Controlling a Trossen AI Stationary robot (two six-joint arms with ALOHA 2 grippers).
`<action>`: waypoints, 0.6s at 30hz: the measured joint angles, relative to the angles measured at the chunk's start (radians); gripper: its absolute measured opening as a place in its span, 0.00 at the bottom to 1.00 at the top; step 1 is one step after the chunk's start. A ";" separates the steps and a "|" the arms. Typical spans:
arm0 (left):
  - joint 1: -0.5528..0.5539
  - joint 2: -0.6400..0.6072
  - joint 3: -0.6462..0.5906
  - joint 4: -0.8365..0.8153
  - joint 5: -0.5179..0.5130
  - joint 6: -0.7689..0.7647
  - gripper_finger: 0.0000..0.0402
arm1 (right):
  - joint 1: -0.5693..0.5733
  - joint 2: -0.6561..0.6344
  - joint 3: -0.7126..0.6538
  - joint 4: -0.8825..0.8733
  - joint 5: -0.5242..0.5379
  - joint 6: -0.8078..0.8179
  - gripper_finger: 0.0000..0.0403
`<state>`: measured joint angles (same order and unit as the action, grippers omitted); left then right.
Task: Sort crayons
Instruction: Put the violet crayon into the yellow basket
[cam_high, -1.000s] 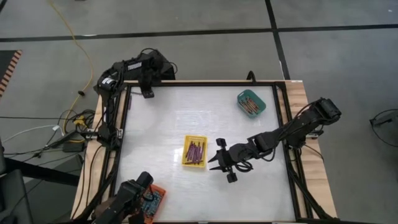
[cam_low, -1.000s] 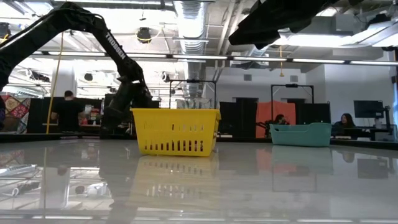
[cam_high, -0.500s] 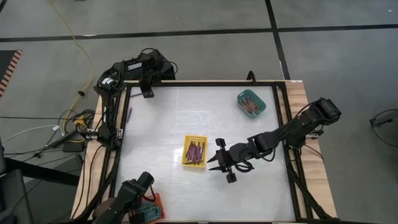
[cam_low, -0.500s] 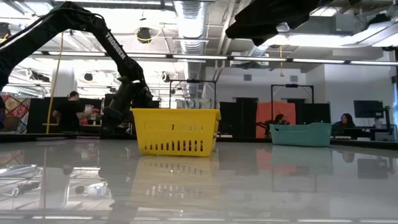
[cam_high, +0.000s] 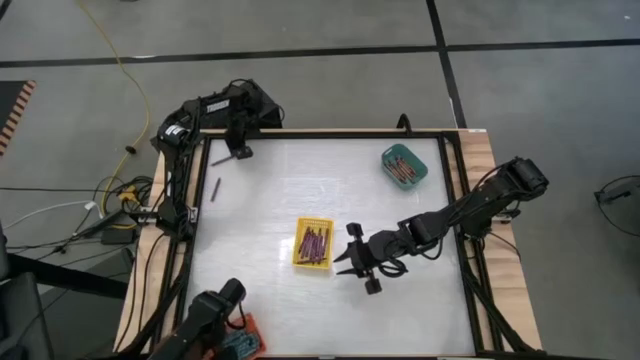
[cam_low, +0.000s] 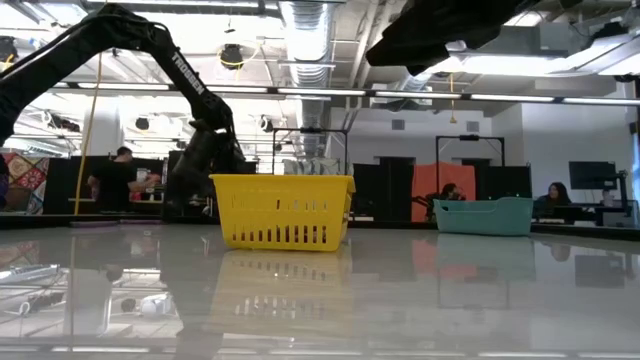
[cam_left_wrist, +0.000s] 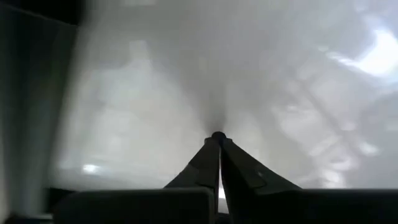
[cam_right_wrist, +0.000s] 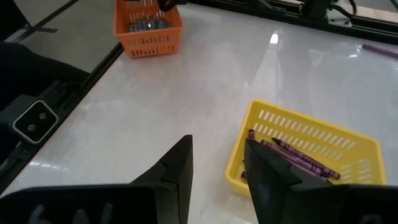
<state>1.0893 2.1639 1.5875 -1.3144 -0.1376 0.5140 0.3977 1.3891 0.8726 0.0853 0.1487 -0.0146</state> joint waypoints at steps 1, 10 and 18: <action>0.000 0.001 0.000 -0.013 0.022 -0.017 0.01 | 0.001 0.000 0.000 0.000 -0.009 -0.004 0.34; -0.032 0.000 0.000 0.000 0.178 -0.114 0.00 | 0.039 0.000 0.000 -0.003 -0.023 -0.018 0.34; -0.073 0.000 0.026 0.025 0.164 -0.083 0.00 | 0.046 0.000 0.000 -0.002 -0.017 -0.014 0.34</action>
<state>1.0163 2.1639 1.6131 -1.2898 0.0262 0.4309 0.4435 1.3891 0.8722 0.0837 0.1316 -0.0289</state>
